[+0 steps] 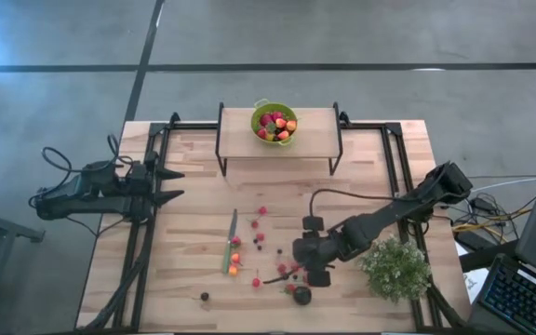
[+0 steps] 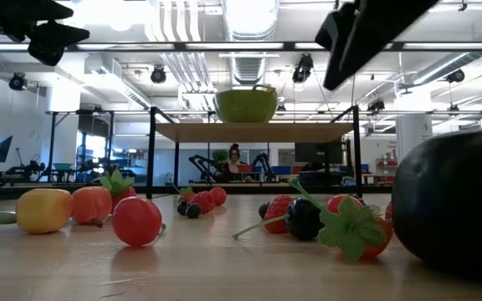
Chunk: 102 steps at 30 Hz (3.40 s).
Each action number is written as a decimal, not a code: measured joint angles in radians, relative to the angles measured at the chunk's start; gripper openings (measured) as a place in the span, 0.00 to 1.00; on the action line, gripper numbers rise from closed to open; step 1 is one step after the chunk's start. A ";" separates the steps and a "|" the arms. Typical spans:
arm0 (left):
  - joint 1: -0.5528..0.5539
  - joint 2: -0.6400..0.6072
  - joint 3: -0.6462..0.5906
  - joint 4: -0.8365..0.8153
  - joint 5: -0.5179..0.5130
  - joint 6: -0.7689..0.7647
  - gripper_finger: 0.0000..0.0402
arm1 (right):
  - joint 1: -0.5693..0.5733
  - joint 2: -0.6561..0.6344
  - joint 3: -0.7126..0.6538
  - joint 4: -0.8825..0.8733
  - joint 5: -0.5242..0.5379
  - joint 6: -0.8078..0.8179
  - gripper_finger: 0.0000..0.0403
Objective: Pick & Place Fruit
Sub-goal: Put the blackberry into the green colander on the shelf
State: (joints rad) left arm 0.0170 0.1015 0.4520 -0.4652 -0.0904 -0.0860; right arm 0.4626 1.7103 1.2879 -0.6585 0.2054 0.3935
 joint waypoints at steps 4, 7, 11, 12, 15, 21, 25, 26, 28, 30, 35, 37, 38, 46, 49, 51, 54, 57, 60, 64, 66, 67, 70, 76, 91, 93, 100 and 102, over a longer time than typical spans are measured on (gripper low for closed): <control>0.000 0.000 0.000 0.000 0.000 0.000 0.60 | 0.005 0.000 -0.059 0.036 -0.001 0.004 0.40; 0.000 0.000 0.000 0.000 0.000 0.000 0.60 | 0.007 0.000 -0.097 0.082 -0.005 0.031 0.40; 0.000 0.000 0.000 0.000 0.000 0.000 0.60 | 0.009 0.000 -0.153 0.146 -0.023 0.063 0.41; 0.000 0.000 0.000 0.000 0.000 0.000 0.60 | 0.012 0.000 -0.167 0.161 -0.026 0.063 0.42; 0.000 0.000 0.000 0.000 0.000 0.000 0.60 | 0.016 0.000 -0.218 0.234 -0.027 0.063 0.44; 0.000 0.000 0.000 0.000 0.000 0.000 0.60 | 0.015 0.000 -0.316 0.376 -0.027 0.061 0.49; 0.000 0.000 0.000 0.000 0.000 0.000 0.60 | 0.016 0.000 -0.362 0.429 -0.024 0.059 0.51; 0.000 0.000 0.000 0.000 0.000 0.000 0.60 | 0.016 0.000 -0.371 0.439 -0.023 0.059 0.52; 0.000 0.000 0.000 0.000 0.000 0.000 0.60 | 0.015 0.000 -0.389 0.466 -0.022 0.059 0.53; 0.000 0.000 0.000 0.000 0.000 0.000 0.60 | 0.015 0.000 -0.411 0.522 -0.022 0.060 0.54; 0.000 0.000 0.000 0.000 0.000 0.000 0.60 | 0.015 0.001 -0.454 0.603 -0.007 0.060 0.55; 0.000 0.000 0.000 0.000 0.000 0.000 0.60 | 0.015 0.001 -0.465 0.611 0.005 0.059 0.55; 0.000 0.000 0.000 0.000 0.000 0.000 0.60 | 0.015 0.001 -0.470 0.615 0.006 0.060 0.54; 0.000 0.000 0.000 0.000 0.000 0.000 0.60 | 0.014 0.025 -0.477 0.655 0.034 0.060 0.52; 0.000 0.000 0.000 0.000 0.000 0.000 0.60 | 0.015 0.057 -0.472 0.675 0.035 0.062 0.52; 0.000 0.000 0.000 0.000 0.000 0.000 0.60 | 0.014 0.075 -0.462 0.676 0.035 0.063 0.53; 0.000 0.000 0.000 0.000 0.000 0.000 0.60 | 0.014 0.087 -0.454 0.673 0.036 0.063 0.55; 0.000 0.000 0.000 0.000 0.000 0.000 0.60 | 0.014 0.088 -0.448 0.663 0.034 0.059 0.55; 0.000 0.000 0.000 0.000 0.000 0.000 0.60 | 0.015 0.088 -0.445 0.662 0.033 0.058 0.52; 0.000 0.000 0.000 0.000 0.000 0.000 0.60 | 0.015 0.089 -0.445 0.661 0.033 0.058 0.47; 0.000 0.000 0.000 0.000 0.000 0.000 0.60 | 0.015 0.089 -0.445 0.661 0.033 0.058 0.44; 0.000 0.000 0.000 0.000 0.000 0.000 0.60 | 0.015 0.089 -0.445 0.661 0.033 0.055 0.42; 0.000 0.000 0.000 0.000 0.000 0.000 0.60 | 0.015 0.089 -0.445 0.661 0.032 0.049 0.36; 0.000 0.000 0.000 0.000 0.000 0.000 0.60 | 0.015 0.087 -0.445 0.662 0.031 0.048 0.23; 0.000 0.000 0.000 0.000 0.000 0.000 0.60 | 0.014 0.081 -0.445 0.662 -0.010 0.048 0.30; 0.000 0.000 0.000 0.000 0.000 0.000 0.60 | 0.014 0.081 -0.445 0.664 -0.016 0.051 0.34; 0.000 0.000 0.000 0.000 0.000 0.000 0.60 | 0.001 0.081 -0.445 0.679 -0.016 0.052 0.45; 0.000 0.000 0.000 0.000 0.000 0.000 0.60 | 0.000 0.081 -0.445 0.691 -0.015 0.052 0.47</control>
State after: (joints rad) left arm 0.0170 0.1017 0.4522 -0.4649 -0.0906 -0.0860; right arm 0.4624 1.7916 0.8433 0.0327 0.1899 0.4458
